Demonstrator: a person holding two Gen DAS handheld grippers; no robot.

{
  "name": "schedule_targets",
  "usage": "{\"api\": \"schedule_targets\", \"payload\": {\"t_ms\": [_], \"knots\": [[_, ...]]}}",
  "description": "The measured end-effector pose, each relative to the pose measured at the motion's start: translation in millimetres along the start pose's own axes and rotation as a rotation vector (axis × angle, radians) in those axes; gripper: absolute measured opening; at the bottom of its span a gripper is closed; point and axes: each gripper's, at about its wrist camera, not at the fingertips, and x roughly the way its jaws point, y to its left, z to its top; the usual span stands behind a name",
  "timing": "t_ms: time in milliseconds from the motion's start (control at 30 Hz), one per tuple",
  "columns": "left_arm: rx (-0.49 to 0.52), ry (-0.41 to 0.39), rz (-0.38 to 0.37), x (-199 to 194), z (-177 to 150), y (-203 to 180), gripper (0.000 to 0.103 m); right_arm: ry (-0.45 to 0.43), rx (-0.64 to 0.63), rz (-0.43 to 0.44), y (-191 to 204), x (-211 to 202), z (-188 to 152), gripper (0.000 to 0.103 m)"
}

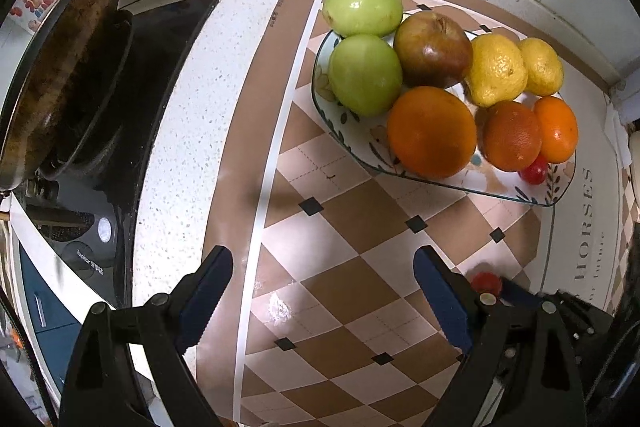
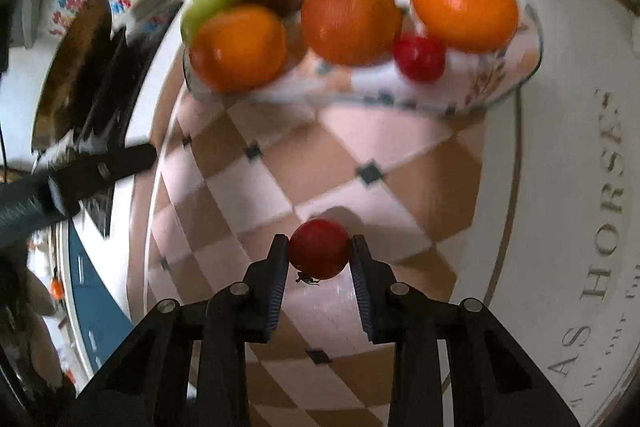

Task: Organize fruits
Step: 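Place the tomato on the plate and open the right tool, then lift both open tools away from the plate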

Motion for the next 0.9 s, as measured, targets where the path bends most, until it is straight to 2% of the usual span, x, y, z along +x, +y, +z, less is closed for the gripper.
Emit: {"api": "schedule_targets", "payload": {"t_ms": [100,200,367,400,433,500,567,633,733,900], "knots": [[-0.004,-0.009,0.005,0,1,2,0.093,-0.079,-0.003,0.016,6,-16,21,0.033],[-0.013,-0.016,0.012,1,4,5,0.093,-0.118,-0.006,0.014,9,-20,44,0.033],[-0.024,-0.012,0.011,5,6,9,0.093,-0.119,0.017,0.013,6,-13,66,0.035],[-0.025,-0.012,0.008,5,5,10,0.093,-0.113,0.021,0.011,6,-12,66,0.039],[-0.026,-0.013,0.007,5,4,11,0.093,-0.11,0.035,0.004,6,-12,64,0.053],[-0.024,-0.017,0.002,3,3,13,0.093,-0.122,0.06,-0.011,3,-18,60,0.073],[-0.021,-0.028,-0.004,-2,1,15,0.093,-0.142,0.084,-0.076,-1,-33,53,0.08],[-0.015,-0.048,-0.01,-10,0,17,0.093,-0.155,0.096,-0.131,-5,-46,44,0.093],[-0.006,-0.085,-0.022,-26,-5,19,0.093,-0.186,0.114,-0.231,-7,-67,32,0.095],[0.03,-0.163,-0.043,-61,-18,19,0.093,-0.269,0.134,-0.295,4,-110,5,0.095]]}}
